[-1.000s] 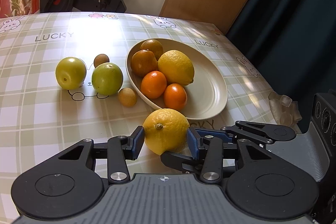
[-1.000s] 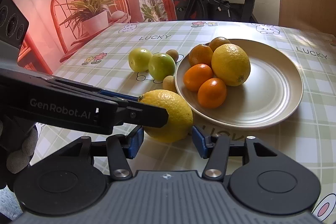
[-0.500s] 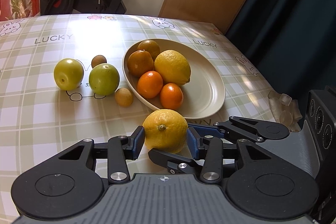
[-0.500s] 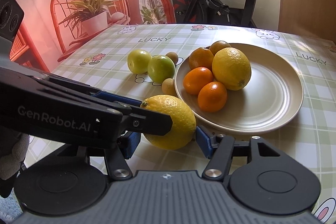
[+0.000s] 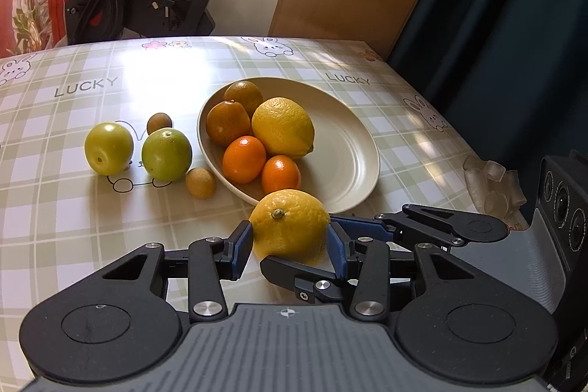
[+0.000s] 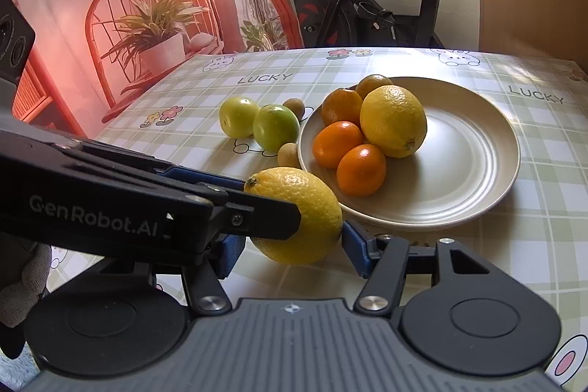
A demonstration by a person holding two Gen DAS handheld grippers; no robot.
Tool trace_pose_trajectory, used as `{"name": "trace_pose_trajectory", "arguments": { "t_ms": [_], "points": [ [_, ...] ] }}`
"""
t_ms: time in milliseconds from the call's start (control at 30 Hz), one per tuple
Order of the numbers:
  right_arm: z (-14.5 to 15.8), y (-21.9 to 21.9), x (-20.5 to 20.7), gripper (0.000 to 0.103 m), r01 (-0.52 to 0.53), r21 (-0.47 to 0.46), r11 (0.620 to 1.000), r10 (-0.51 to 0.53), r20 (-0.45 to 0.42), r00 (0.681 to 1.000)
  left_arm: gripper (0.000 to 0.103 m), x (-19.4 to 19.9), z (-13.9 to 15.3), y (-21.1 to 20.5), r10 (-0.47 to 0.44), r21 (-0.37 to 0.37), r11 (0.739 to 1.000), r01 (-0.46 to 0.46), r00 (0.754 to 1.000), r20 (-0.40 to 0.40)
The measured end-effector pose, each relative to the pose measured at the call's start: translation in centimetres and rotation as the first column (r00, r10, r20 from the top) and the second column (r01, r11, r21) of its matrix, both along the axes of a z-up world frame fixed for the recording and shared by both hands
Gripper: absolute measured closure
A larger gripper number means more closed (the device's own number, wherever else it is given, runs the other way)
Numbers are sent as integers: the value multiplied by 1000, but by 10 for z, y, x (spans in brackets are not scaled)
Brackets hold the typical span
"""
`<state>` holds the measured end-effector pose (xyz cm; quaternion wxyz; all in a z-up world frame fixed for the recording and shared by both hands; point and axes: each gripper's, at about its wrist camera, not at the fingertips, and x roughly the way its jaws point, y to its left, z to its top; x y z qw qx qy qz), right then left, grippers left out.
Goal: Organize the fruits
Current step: 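Lift the held lemon toward the plate with the left gripper, then lower the lemon onto the plate and open the left gripper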
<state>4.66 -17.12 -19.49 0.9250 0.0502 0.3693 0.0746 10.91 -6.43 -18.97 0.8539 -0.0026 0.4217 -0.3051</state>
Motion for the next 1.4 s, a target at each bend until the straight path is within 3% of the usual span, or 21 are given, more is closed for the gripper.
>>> {"name": "trace_pose_trajectory", "arguments": {
  "t_ms": [400, 800, 1400],
  "points": [
    [21, -22, -11, 42, 52, 25, 998, -54, 65, 996, 57, 6, 13, -25, -55, 2, 998, 55, 998, 41],
    [30, -63, -4, 42, 129, 21, 991, -130, 92, 987, 57, 25, 23, -82, -149, 41, 989, 145, 983, 104],
    [21, -120, 71, 42, 203, 56, 978, -208, 98, 973, 57, 112, 4, -116, -145, 52, 989, 140, 985, 93]
  ]
}}
